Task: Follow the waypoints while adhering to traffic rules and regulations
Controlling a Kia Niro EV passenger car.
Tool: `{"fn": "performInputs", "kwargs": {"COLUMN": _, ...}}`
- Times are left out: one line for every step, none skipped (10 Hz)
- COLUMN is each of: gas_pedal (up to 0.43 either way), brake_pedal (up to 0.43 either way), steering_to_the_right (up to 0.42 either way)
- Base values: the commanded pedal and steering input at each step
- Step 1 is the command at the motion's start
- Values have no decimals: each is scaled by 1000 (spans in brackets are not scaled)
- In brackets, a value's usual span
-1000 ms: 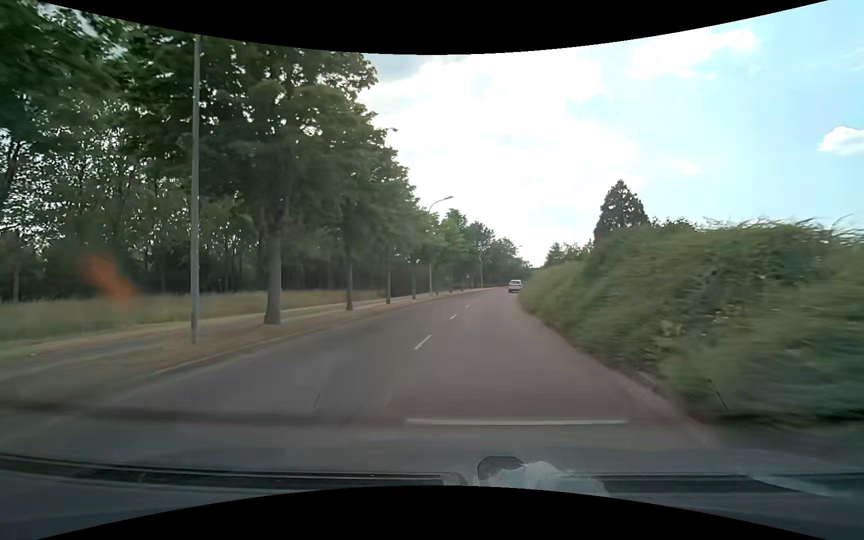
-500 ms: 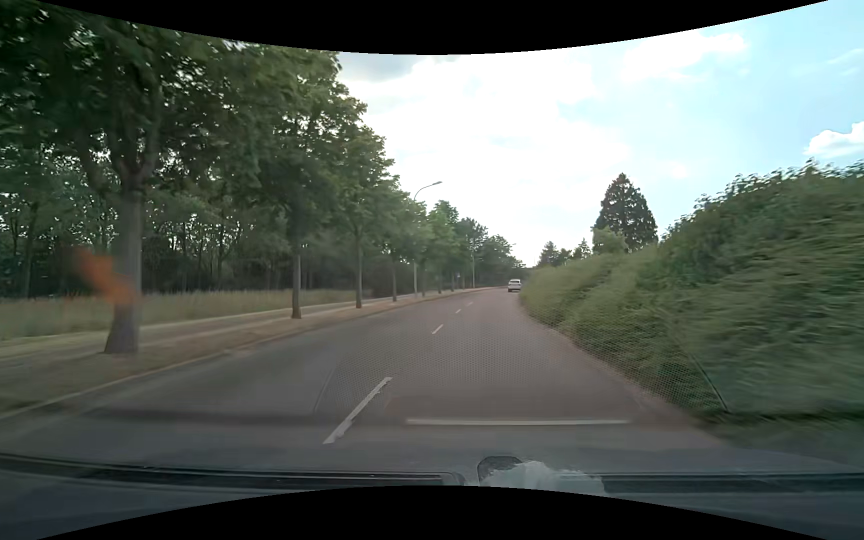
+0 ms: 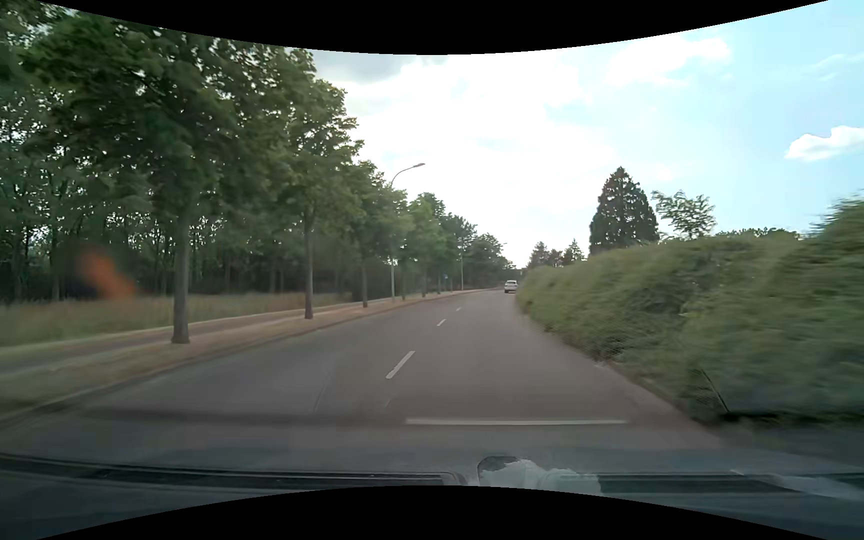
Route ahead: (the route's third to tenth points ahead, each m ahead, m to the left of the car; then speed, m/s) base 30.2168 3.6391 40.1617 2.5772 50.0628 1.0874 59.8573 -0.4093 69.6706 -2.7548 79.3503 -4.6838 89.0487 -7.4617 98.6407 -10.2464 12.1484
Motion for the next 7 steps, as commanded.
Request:
{"fn": "performInputs", "kwargs": {"gas_pedal": 130, "brake_pedal": 0, "steering_to_the_right": 19}}
{"fn": "performInputs", "kwargs": {"gas_pedal": 130, "brake_pedal": 0, "steering_to_the_right": 19}}
{"fn": "performInputs", "kwargs": {"gas_pedal": 130, "brake_pedal": 0, "steering_to_the_right": 19}}
{"fn": "performInputs", "kwargs": {"gas_pedal": 130, "brake_pedal": 0, "steering_to_the_right": 18}}
{"fn": "performInputs", "kwargs": {"gas_pedal": 130, "brake_pedal": 0, "steering_to_the_right": 18}}
{"fn": "performInputs", "kwargs": {"gas_pedal": 130, "brake_pedal": 0, "steering_to_the_right": 16}}
{"fn": "performInputs", "kwargs": {"gas_pedal": 130, "brake_pedal": 0, "steering_to_the_right": 10}}
